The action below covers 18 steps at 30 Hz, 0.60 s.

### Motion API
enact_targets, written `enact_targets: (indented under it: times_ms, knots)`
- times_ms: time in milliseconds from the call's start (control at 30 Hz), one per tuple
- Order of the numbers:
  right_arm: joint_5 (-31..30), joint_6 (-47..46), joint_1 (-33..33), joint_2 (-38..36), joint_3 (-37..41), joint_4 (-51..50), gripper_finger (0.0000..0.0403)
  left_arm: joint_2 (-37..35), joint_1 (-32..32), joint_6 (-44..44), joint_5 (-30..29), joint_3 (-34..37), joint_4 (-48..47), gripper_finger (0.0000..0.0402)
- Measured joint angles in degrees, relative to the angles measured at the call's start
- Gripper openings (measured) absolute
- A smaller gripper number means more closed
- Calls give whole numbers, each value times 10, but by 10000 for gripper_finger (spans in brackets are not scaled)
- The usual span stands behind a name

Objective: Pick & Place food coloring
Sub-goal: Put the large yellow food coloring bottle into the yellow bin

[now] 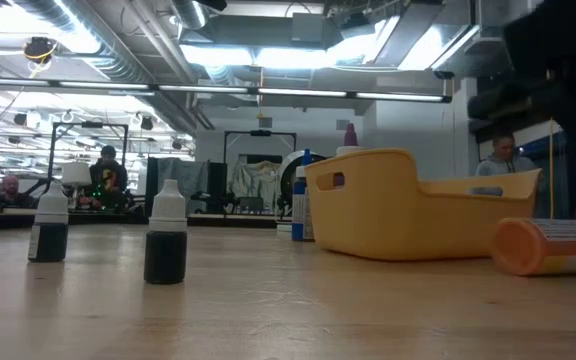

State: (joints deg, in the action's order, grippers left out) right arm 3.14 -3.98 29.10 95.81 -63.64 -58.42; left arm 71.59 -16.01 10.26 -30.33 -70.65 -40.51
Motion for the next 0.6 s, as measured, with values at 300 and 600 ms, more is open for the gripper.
enact_targets:
  times_ms: [300,600]
  knots:
    - [27,-79,0,0,69,77,91,0,0,2,6,0,0,141]
    - [-16,-79,0,0,75,72,153,0,0,4,15,0,0,141]
